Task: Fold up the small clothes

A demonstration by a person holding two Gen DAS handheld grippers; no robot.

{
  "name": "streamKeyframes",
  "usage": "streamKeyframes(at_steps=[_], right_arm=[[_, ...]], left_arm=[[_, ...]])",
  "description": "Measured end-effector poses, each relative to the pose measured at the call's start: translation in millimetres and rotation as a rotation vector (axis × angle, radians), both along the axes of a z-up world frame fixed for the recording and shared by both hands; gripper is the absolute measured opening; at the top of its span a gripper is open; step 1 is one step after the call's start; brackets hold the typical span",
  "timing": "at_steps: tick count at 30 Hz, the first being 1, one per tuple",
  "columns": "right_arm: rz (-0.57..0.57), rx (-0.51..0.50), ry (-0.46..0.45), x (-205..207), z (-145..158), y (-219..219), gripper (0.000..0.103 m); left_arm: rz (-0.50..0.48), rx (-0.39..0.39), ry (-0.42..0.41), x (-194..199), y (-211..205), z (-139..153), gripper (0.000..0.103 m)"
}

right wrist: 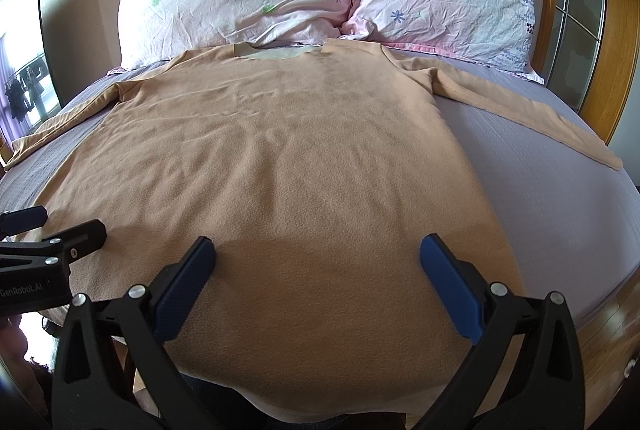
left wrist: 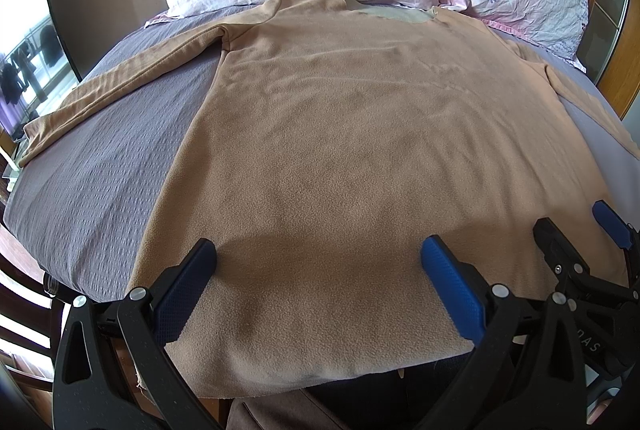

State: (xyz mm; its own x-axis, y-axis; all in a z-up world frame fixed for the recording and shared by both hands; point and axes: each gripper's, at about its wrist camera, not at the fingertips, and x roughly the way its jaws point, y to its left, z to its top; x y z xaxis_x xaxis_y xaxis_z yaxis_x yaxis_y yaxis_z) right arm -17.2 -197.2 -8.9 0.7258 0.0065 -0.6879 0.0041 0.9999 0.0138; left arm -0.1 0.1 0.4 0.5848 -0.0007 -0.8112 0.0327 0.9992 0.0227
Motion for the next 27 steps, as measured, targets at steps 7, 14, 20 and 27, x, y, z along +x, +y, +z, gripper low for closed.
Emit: streamKeyframes(at_steps=[7,14,20,27], right_arm=[[0.0,0.0,-0.001,1,0,0,0.101],[0.038,-0.006,-0.008,4,1,0,0.101],[-0.085,0.161,-0.092,9,43,-98,0.101],[-0.638,0.46,-0.08,36,62,-323,0.078]], left_arm=[[0.0,0.0,-0.001,0,0,0,0.102],[-0.008,0.004,-0.006,-1,-3,4,0.102],[-0.032,0.003,-0.081,-7,-1,1,0.102],[-0.071,-0.031,-0.133,3,3,0,0.102]])
